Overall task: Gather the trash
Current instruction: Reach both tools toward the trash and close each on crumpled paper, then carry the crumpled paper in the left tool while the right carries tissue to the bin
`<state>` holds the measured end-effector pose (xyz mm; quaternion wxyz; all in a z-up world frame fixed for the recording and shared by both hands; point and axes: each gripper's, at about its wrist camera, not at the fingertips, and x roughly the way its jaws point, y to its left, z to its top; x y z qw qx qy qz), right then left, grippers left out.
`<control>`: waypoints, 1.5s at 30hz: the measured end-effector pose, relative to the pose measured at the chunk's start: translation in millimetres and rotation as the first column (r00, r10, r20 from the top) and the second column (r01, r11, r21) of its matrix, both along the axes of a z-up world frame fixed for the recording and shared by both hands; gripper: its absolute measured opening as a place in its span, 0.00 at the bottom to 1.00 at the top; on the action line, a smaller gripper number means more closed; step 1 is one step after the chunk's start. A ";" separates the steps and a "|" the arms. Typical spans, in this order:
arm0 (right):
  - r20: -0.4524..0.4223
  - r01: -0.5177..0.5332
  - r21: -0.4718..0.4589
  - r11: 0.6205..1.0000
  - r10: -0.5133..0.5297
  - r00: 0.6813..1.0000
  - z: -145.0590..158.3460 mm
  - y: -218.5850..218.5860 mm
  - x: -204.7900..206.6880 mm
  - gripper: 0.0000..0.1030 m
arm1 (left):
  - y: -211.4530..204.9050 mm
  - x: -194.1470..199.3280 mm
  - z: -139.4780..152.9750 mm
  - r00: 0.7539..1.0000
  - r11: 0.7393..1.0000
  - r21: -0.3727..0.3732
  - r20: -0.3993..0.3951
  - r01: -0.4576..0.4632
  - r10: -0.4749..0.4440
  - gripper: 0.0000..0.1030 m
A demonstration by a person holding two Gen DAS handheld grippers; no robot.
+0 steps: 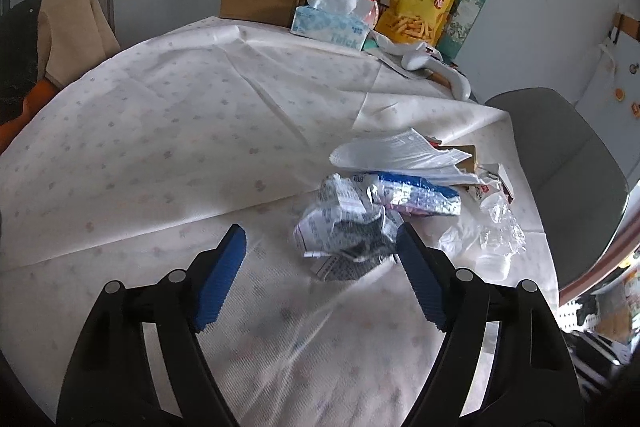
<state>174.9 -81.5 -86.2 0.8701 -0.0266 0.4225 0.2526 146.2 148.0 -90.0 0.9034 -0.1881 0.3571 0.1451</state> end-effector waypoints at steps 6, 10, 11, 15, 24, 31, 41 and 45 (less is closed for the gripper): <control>0.020 0.049 0.012 0.999 -0.049 0.999 12.0 -20.7 -3.1 0.05 | 6.2 0.4 -5.4 1.000 0.999 -0.044 0.006 0.026 -0.026 0.35; 0.021 0.071 0.024 0.997 -0.071 0.997 16.6 -29.8 -3.1 0.05 | 15.7 -16.1 -8.3 0.998 0.993 -0.112 0.045 0.049 -0.044 0.12; 0.024 0.076 0.027 0.997 -0.076 0.997 17.9 -30.8 -3.3 0.05 | 18.4 -21.3 -7.6 0.997 0.991 -0.123 0.059 0.050 -0.043 0.12; 0.027 0.091 0.050 0.995 -0.093 0.995 20.6 -37.4 -4.0 0.05 | 25.9 -39.1 0.5 0.992 0.986 -0.153 0.109 0.074 -0.058 0.11; 0.039 0.106 0.098 0.990 -0.110 0.993 27.9 -51.6 -8.2 0.05 | 14.8 -54.7 29.3 0.977 0.979 -0.141 0.179 0.145 -0.119 0.11; 0.057 0.143 0.142 0.980 -0.152 0.987 34.8 -83.9 -15.7 0.05 | -26.9 -56.3 56.3 0.954 0.970 -0.080 0.214 0.230 -0.209 0.11; 0.087 0.242 0.132 0.961 -0.254 0.963 39.6 -162.7 -31.4 0.05 | -119.5 -32.6 69.9 0.902 0.921 -0.031 0.220 0.388 -0.372 0.11; 0.092 0.297 0.117 0.948 -0.309 0.947 37.8 -200.0 -38.1 0.05 | -164.8 -21.4 66.0 0.870 0.888 -0.030 0.213 0.460 -0.444 0.11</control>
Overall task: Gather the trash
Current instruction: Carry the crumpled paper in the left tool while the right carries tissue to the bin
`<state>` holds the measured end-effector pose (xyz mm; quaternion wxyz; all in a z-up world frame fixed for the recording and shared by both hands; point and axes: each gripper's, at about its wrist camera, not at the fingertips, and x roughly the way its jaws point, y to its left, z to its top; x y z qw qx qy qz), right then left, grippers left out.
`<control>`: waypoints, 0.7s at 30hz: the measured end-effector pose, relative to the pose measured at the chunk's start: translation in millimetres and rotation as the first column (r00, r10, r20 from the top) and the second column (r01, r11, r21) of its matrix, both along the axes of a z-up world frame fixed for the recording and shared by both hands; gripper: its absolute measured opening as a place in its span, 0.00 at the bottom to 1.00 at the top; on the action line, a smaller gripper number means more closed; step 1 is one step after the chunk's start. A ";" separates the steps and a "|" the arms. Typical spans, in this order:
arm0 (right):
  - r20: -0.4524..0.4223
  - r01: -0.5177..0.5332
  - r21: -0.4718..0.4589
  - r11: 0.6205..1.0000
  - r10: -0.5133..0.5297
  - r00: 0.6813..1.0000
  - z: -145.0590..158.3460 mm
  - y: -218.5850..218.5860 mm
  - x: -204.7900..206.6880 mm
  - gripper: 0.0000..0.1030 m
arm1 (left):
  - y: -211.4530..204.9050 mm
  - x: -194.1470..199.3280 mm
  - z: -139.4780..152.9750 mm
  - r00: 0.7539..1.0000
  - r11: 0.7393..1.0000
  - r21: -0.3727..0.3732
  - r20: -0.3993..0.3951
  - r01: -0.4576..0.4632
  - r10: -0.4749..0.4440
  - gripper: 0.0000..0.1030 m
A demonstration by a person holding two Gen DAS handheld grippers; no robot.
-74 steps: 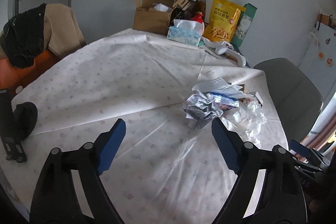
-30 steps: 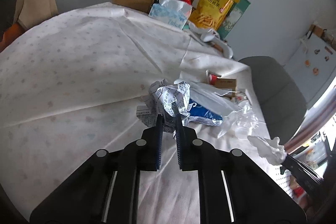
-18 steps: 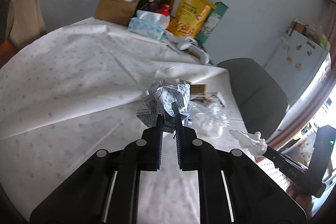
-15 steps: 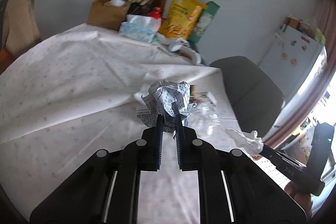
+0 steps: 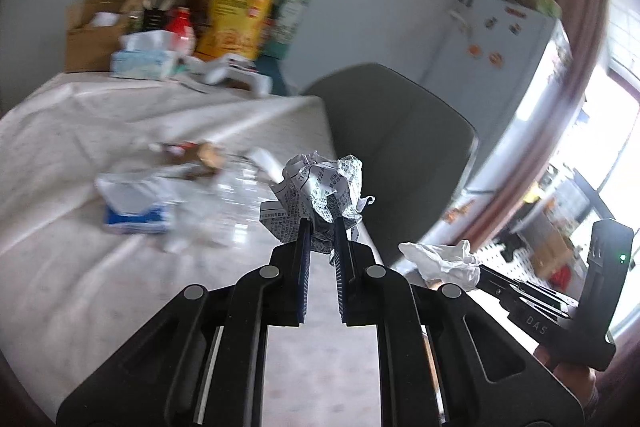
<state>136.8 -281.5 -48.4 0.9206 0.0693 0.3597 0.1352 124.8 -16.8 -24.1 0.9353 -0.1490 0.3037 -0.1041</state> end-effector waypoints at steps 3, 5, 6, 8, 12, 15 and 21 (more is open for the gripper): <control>-0.006 0.050 -0.009 0.999 -0.050 0.999 -4.8 -28.3 -6.2 0.05 | -32.0 7.0 -4.4 0.998 0.998 0.003 -0.014 0.063 -0.063 0.11; -0.019 0.086 -0.011 0.996 -0.086 0.996 -10.5 -48.0 -9.3 0.05 | -51.1 11.8 -8.2 0.995 0.995 0.009 -0.027 0.097 -0.097 0.11; -0.023 0.103 -0.015 0.995 -0.103 0.994 -13.3 -56.8 -11.1 0.05 | -60.1 14.0 -10.3 0.993 0.993 0.012 -0.032 0.114 -0.114 0.11; -0.034 0.143 -0.021 0.990 -0.143 0.989 -20.4 -78.1 -16.1 0.05 | -84.3 18.7 -15.7 0.987 0.987 0.021 -0.047 0.157 -0.156 0.11; -0.061 0.205 -0.029 0.978 -0.206 0.977 -35.9 -114.4 -24.6 0.05 | -126.4 25.9 -31.6 0.970 0.973 0.028 -0.094 0.228 -0.225 0.11; -0.087 0.235 -0.045 0.971 -0.238 0.967 -50.3 -134.9 -30.0 0.06 | -154.8 32.5 -45.6 0.952 0.960 0.031 -0.139 0.279 -0.272 0.12; -0.184 0.286 -0.085 0.954 -0.298 0.937 -99.4 -176.7 -34.9 0.06 | -197.7 39.1 -78.7 0.916 0.939 0.026 -0.229 0.344 -0.329 0.11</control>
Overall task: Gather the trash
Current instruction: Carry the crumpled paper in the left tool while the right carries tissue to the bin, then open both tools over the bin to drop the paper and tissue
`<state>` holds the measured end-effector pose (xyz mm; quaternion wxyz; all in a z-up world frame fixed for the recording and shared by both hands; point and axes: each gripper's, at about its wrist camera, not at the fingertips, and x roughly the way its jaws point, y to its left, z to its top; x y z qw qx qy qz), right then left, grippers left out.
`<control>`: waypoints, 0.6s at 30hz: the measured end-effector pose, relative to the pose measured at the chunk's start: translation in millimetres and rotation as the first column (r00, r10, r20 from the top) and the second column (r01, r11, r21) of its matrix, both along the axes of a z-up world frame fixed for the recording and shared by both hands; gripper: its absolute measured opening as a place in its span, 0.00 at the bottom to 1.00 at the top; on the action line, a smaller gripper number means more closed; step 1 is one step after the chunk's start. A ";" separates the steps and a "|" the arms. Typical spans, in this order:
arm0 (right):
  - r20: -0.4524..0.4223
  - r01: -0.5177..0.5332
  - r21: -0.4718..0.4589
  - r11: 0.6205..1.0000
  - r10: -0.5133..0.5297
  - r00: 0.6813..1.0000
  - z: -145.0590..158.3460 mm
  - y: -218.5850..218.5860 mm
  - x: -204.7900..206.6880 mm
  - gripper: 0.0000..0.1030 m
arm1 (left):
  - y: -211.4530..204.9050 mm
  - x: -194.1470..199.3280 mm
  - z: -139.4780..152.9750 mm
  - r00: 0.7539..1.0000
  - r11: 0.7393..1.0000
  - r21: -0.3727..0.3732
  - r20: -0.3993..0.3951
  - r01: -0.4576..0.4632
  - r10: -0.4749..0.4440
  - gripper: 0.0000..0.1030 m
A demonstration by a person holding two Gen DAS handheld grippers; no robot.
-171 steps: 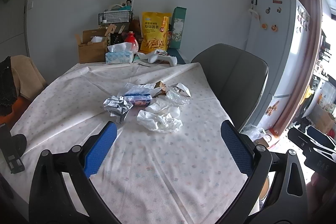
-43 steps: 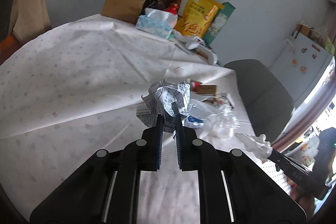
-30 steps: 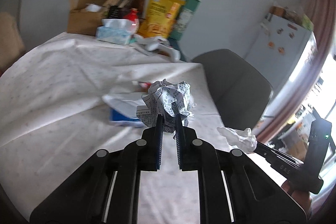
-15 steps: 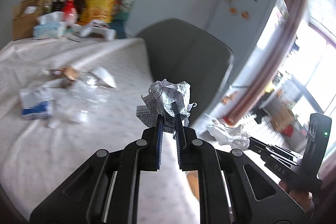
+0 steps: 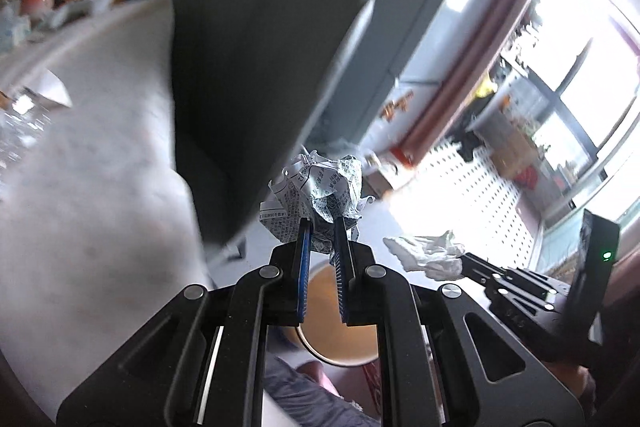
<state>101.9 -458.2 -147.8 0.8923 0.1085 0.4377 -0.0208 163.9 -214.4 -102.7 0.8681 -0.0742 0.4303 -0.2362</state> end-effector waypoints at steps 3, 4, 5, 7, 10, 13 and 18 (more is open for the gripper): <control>-0.051 0.031 0.001 1.000 -0.031 0.998 -28.3 -15.7 -1.9 0.06 | -20.6 2.0 -18.4 0.998 0.999 0.019 -0.049 0.032 -0.031 0.11; -0.068 0.044 0.003 0.999 -0.044 0.997 -39.2 -21.4 -2.2 0.06 | -27.9 2.2 -25.0 0.997 0.999 0.026 -0.065 0.046 -0.044 0.11; -0.083 0.060 0.002 0.998 -0.060 0.995 -50.1 -26.7 -2.3 0.06 | -34.2 2.3 -30.3 0.996 0.998 0.035 -0.076 0.059 -0.056 0.12; -0.119 0.090 0.019 0.996 -0.087 0.989 -71.2 -35.6 -1.9 0.07 | -46.5 1.0 -37.2 0.993 0.995 0.055 -0.091 0.079 -0.073 0.12; -0.160 0.135 0.034 0.990 -0.128 0.979 -96.7 -44.6 -2.5 0.09 | -61.2 0.3 -44.9 0.990 0.992 0.071 -0.107 0.103 -0.095 0.12; -0.192 0.163 0.076 0.984 -0.146 0.970 -116.6 -52.4 -1.6 0.30 | -74.9 0.5 -54.9 0.985 0.989 0.088 -0.136 0.122 -0.110 0.12; -0.183 0.194 0.065 0.979 -0.180 0.967 -119.5 -63.4 -12.6 0.45 | -85.6 2.7 -67.0 0.978 0.983 0.109 -0.165 0.150 -0.131 0.12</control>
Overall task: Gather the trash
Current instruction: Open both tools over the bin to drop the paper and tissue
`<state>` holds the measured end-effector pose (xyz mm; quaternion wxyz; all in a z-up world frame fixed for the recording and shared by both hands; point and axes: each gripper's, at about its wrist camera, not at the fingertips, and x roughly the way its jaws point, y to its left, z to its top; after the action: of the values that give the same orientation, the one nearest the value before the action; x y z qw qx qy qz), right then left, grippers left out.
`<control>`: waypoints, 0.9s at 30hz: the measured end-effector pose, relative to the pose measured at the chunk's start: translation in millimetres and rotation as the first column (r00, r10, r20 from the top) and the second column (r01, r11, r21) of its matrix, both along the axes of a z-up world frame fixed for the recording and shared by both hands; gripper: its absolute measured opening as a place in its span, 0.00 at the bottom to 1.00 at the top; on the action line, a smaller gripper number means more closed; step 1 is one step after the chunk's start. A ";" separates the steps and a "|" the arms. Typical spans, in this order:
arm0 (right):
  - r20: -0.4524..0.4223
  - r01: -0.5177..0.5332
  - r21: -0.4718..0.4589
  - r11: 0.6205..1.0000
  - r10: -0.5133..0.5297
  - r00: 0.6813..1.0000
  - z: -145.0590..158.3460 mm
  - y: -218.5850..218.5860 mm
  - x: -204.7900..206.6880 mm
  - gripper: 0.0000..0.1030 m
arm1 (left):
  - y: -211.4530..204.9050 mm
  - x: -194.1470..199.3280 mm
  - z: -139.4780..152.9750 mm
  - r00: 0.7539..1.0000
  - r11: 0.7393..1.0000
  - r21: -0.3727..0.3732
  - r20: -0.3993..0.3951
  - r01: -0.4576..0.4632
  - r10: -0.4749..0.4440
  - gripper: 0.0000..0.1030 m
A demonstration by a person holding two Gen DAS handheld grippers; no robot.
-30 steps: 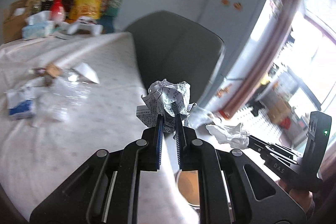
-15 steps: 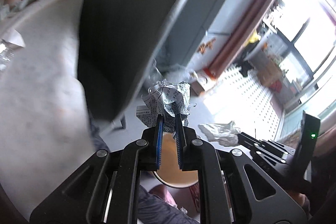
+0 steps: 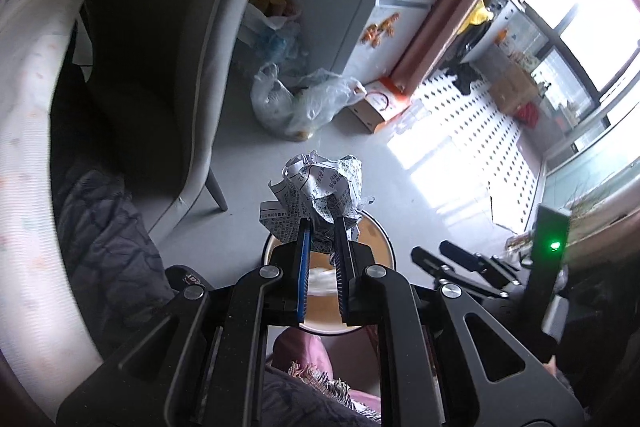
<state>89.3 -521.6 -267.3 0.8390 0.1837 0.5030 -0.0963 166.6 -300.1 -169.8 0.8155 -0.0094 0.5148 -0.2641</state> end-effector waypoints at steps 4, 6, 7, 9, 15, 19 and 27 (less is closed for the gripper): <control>0.011 0.038 -0.021 0.999 -0.038 0.999 9.4 -15.9 -12.7 0.46 | -12.7 -3.2 -8.1 0.999 0.999 0.012 -0.018 0.036 -0.036 0.12; 0.021 0.056 -0.029 0.998 -0.055 0.998 16.4 -24.8 -19.5 0.50 | -21.0 -4.7 -11.7 0.998 0.998 0.018 -0.026 0.053 -0.053 0.12; 0.030 0.067 -0.036 0.997 -0.066 0.997 21.2 -29.6 -23.4 0.51 | -26.4 -4.9 -14.8 0.997 0.998 0.018 -0.034 0.064 -0.064 0.12; 0.050 0.084 -0.044 0.995 -0.082 0.995 30.1 -37.0 -29.9 0.51 | -35.8 -4.4 -18.2 0.996 0.997 0.020 -0.047 0.081 -0.080 0.12; 0.101 0.127 -0.052 0.991 -0.121 0.987 52.5 -54.3 -41.7 0.57 | -61.6 -2.3 -27.1 0.989 0.992 0.015 -0.090 0.122 -0.120 0.21; 0.114 0.151 -0.035 0.988 -0.146 0.983 55.8 -61.1 -44.5 0.57 | -57.5 -6.2 -15.5 0.996 0.997 0.005 -0.029 0.079 -0.079 0.82; 0.150 0.125 -0.025 0.992 -0.120 0.981 66.6 -45.6 -40.0 0.66 | -22.8 -3.7 27.6 0.998 1.000 -0.002 0.066 -0.004 0.004 0.90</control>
<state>49.3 -567.3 -200.7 0.8695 0.2065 0.4255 -0.1424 162.9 -322.9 -142.2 0.8327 -0.0026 0.4872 -0.2630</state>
